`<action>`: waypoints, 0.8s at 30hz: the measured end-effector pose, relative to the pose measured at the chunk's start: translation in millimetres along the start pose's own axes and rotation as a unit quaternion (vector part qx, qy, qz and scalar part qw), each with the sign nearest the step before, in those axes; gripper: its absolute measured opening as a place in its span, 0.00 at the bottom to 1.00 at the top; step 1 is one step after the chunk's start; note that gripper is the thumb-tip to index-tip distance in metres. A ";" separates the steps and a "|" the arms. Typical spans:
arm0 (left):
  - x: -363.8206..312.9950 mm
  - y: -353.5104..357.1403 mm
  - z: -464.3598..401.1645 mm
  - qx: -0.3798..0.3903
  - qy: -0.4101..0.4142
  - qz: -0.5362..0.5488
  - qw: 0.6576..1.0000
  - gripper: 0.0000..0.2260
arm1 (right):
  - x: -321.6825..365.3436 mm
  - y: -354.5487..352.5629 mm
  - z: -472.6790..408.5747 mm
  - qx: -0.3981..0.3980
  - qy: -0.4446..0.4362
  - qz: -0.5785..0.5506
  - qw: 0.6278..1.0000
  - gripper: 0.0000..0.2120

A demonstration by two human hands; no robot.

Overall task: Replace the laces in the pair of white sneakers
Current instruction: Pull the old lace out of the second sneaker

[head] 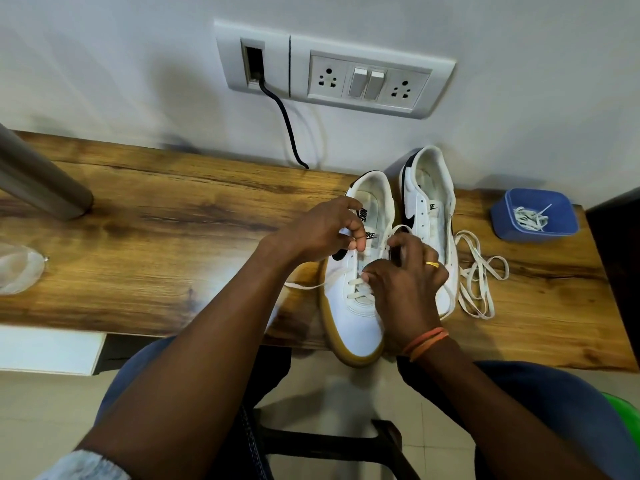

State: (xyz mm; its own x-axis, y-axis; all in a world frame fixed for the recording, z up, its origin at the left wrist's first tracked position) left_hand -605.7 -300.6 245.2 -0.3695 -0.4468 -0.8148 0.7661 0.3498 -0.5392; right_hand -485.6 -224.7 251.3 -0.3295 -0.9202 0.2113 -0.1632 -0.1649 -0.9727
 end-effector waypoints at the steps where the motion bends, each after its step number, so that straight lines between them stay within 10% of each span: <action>1: 0.4 -0.2 0.0 -0.001 0.000 -0.001 1.000 0.10 | -3.7 -7.2 1.0 -0.017 0.004 -0.013 1.000 0.05; 24: 2.2 -0.6 -0.6 -0.012 0.006 0.001 1.000 0.11 | -27.5 -34.6 -0.3 -0.046 0.027 -0.091 0.994 0.05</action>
State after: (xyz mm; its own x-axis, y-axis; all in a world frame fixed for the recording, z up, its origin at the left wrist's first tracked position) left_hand -607.2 -301.3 243.6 -0.3744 -0.4373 -0.8177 0.7540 0.3698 -0.5429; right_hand -471.2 -193.6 279.2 -0.3356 -0.8572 0.3906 -0.3077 -0.2921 -0.9055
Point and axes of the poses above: each hand's wrist, its own z-axis away from the middle knuckle, its own y-axis out of the palm, x = y × z, the point moved 8 cm from there along -z, towards the middle knuckle, and after that the axes turned 7 degrees about z, right-handed, at the moved point
